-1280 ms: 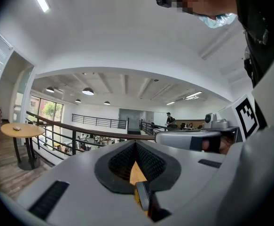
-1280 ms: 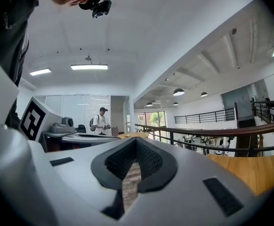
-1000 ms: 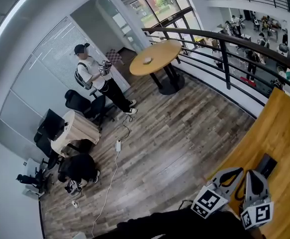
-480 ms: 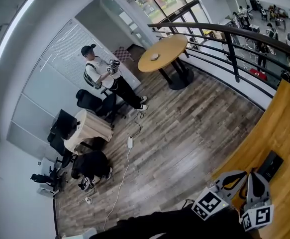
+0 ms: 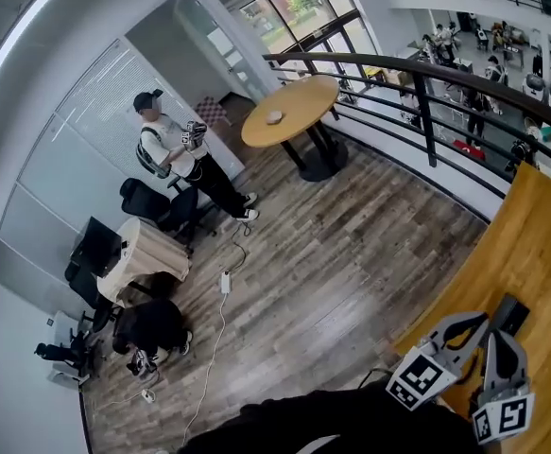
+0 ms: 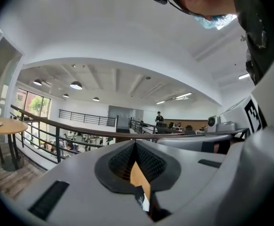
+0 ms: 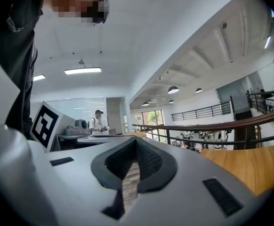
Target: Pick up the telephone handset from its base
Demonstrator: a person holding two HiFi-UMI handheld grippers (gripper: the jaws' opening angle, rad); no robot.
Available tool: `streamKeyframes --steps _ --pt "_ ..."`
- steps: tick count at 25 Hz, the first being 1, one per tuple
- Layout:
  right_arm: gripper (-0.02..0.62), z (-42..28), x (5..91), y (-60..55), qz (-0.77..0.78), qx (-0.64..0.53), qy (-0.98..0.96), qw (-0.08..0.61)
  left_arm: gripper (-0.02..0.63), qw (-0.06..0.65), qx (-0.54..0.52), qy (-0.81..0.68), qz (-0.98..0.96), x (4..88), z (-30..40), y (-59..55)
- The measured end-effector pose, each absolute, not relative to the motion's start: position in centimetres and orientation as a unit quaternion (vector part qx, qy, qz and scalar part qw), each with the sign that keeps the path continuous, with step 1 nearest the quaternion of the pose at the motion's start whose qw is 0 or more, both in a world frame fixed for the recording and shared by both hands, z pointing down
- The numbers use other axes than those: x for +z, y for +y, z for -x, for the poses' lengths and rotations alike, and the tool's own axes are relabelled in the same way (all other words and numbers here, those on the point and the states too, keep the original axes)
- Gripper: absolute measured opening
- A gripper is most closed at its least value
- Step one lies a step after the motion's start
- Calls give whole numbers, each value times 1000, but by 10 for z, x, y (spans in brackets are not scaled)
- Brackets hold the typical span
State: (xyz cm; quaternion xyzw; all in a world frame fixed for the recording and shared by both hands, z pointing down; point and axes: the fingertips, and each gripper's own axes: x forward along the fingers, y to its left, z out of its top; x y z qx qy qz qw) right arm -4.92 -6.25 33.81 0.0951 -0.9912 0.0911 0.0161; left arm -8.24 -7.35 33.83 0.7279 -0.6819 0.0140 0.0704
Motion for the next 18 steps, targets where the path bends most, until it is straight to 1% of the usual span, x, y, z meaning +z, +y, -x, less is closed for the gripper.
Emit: streamKeyframes --steps 4,7,10,13,16,18 --pt "17 51 337 -74 -135 83 -987 21 3 72 1 -641 -764 335 82 -87" --pt "17 79 349 -87 -150 80 -985 23 3 73 4 -630 -773 352 110 -104" --pt "17 100 378 -109 -161 86 -983 3 2 67 10 -633 -771 385 134 -121" --pt "17 86 366 -107 -188 76 -979 -4 2 61 16 -606 -793 378 117 -122" --pt "17 68 337 -90 -238 76 -968 23 2 91 4 -564 -820 356 98 -116" --pt "17 65 330 -83 -274 89 -957 29 2 111 0 -537 -836 353 92 -114"
